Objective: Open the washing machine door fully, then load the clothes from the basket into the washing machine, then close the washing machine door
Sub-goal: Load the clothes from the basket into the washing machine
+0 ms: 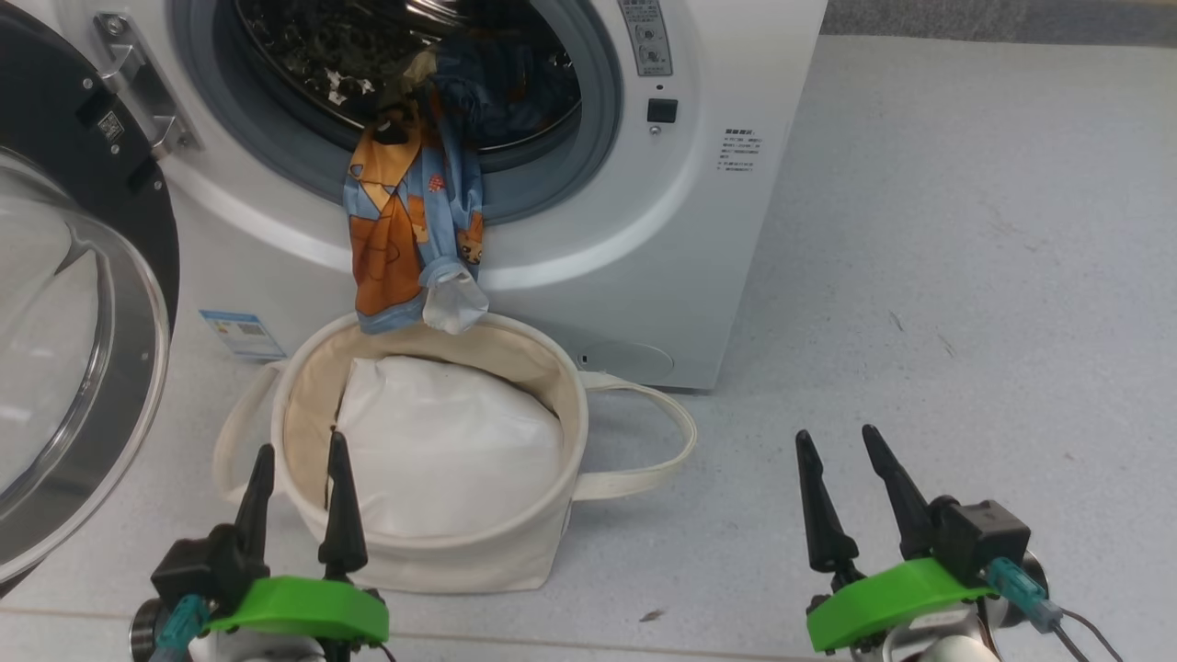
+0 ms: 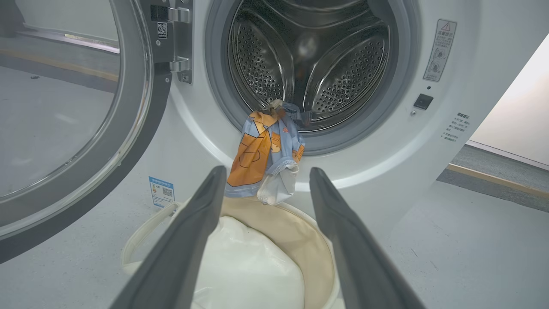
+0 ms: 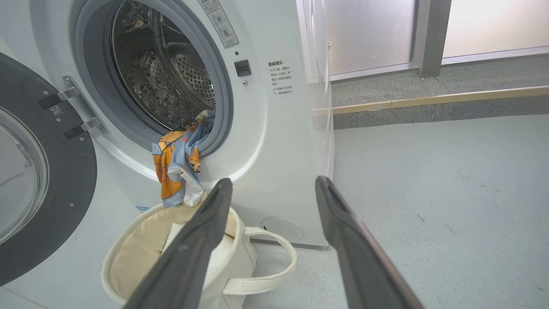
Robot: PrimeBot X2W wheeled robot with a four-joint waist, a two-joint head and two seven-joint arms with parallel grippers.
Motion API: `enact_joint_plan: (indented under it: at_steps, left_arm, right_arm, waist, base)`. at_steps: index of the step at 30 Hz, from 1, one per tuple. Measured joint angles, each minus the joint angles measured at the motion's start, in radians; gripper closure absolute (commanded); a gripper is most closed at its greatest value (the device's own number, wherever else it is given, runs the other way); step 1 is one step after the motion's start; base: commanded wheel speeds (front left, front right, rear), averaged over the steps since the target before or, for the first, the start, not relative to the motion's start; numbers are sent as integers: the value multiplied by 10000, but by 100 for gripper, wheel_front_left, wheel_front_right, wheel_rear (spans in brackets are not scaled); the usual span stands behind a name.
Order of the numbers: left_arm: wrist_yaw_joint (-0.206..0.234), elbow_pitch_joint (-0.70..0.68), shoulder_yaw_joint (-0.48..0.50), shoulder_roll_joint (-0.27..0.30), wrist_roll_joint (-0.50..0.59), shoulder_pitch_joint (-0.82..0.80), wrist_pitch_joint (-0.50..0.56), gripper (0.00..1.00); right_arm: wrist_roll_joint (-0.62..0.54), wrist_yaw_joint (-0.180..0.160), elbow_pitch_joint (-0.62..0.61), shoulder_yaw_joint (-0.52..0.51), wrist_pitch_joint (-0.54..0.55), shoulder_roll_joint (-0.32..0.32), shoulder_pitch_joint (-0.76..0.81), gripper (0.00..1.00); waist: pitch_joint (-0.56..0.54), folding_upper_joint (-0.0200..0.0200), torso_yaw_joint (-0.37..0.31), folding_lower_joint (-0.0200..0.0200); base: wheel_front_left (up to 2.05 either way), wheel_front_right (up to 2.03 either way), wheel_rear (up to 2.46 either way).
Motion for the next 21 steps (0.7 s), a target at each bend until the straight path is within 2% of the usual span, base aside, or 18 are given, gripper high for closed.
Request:
enact_joint_plan:
  at_steps: [21]
  left_arm:
    - [178,274,-267,0,-150,-267,0,0]
  right_arm:
    - [-36,0,-54,-40,0,0,-72,0]
  waist:
    - [459,0,-157,-1]
  base:
    - [0,0,0]
